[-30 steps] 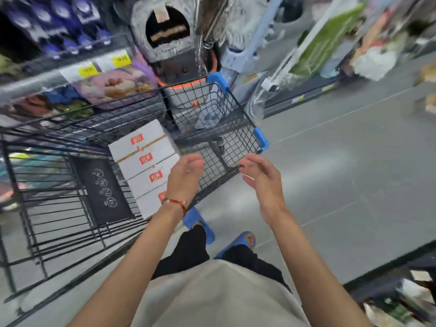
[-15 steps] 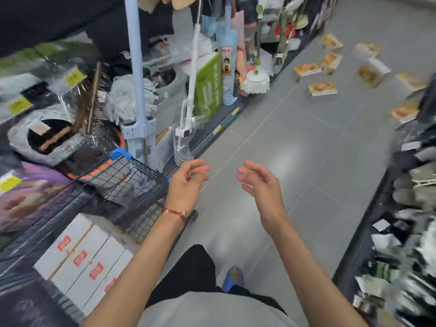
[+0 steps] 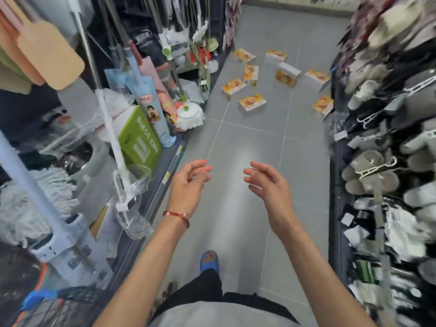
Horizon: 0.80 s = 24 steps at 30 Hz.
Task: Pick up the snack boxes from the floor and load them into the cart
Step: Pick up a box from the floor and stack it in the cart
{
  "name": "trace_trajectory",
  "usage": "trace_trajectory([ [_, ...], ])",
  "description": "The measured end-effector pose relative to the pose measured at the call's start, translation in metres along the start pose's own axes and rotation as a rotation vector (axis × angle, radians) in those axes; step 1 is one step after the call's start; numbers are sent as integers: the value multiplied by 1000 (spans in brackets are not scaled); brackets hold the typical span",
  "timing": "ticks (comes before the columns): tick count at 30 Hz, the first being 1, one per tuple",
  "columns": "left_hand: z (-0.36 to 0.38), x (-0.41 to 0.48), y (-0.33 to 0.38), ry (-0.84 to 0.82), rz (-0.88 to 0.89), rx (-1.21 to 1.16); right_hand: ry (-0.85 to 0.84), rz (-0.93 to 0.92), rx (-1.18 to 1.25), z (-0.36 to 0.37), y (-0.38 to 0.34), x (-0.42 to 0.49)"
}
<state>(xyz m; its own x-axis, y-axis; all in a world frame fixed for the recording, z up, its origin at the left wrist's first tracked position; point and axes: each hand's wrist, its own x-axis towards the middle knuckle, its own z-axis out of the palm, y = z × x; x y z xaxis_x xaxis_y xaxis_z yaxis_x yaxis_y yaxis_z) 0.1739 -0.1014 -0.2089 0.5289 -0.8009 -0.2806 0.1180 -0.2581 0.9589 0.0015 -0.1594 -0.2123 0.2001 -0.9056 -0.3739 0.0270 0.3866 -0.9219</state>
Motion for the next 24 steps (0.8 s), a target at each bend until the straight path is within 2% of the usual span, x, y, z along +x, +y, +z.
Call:
trace_trajectory([
  [6, 30, 108, 31, -114, -31, 33, 97, 20, 71, 12, -37, 90],
  [13, 105, 251, 57, -193, -124, 102, 188, 98, 123, -3, -78, 238],
  [24, 261, 472, 127, -202, -201, 119, 144, 202, 77, -48, -181, 493],
])
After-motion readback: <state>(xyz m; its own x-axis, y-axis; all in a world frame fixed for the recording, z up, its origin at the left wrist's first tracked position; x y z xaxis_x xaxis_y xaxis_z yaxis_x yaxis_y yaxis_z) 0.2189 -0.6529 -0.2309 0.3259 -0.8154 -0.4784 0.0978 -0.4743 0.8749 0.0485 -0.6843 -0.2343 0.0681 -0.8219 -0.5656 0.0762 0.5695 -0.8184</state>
